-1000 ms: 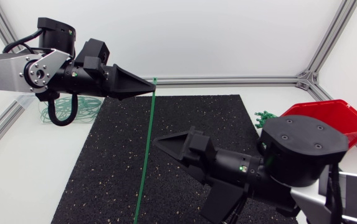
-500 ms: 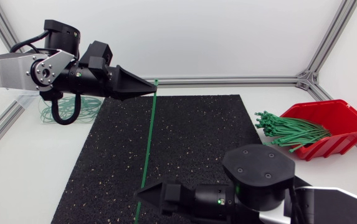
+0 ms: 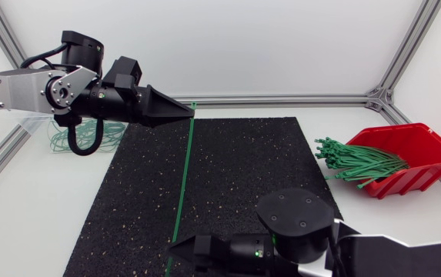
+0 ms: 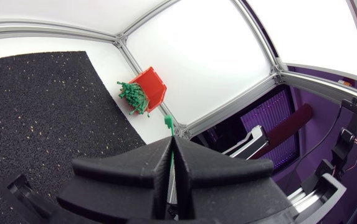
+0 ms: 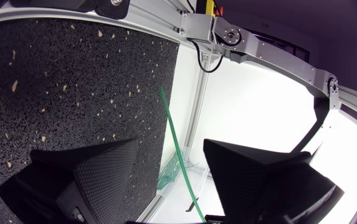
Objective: Take a green cable tie from the red box, thread the tail through the head to close it, then place it in the transparent bin on the left.
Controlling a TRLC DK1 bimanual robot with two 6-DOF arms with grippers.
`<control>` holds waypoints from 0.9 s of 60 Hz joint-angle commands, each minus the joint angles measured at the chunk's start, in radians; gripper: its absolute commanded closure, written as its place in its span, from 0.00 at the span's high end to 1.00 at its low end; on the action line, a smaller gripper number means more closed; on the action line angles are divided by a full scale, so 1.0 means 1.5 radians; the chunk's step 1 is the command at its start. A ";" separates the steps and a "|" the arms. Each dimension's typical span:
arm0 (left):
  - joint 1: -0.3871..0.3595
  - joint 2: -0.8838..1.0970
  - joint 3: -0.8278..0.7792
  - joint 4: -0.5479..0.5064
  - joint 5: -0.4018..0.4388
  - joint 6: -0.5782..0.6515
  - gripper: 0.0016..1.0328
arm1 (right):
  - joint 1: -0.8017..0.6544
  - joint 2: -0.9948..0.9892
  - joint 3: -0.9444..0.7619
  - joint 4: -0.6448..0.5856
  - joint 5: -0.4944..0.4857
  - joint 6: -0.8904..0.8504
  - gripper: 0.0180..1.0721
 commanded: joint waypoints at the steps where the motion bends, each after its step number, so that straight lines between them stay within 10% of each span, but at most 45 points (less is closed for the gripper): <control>1: 0.003 0.016 0.028 -0.006 0.012 0.007 0.04 | 0.014 0.015 0.010 0.013 -0.001 0.002 0.47; 16: 0.003 0.020 0.028 -0.006 0.012 0.007 0.04 | 0.034 0.046 0.017 0.027 0.022 -0.001 0.23; 54: -0.001 0.022 0.018 -0.006 0.012 0.011 0.04 | 0.022 0.063 0.020 0.049 0.040 -0.001 0.23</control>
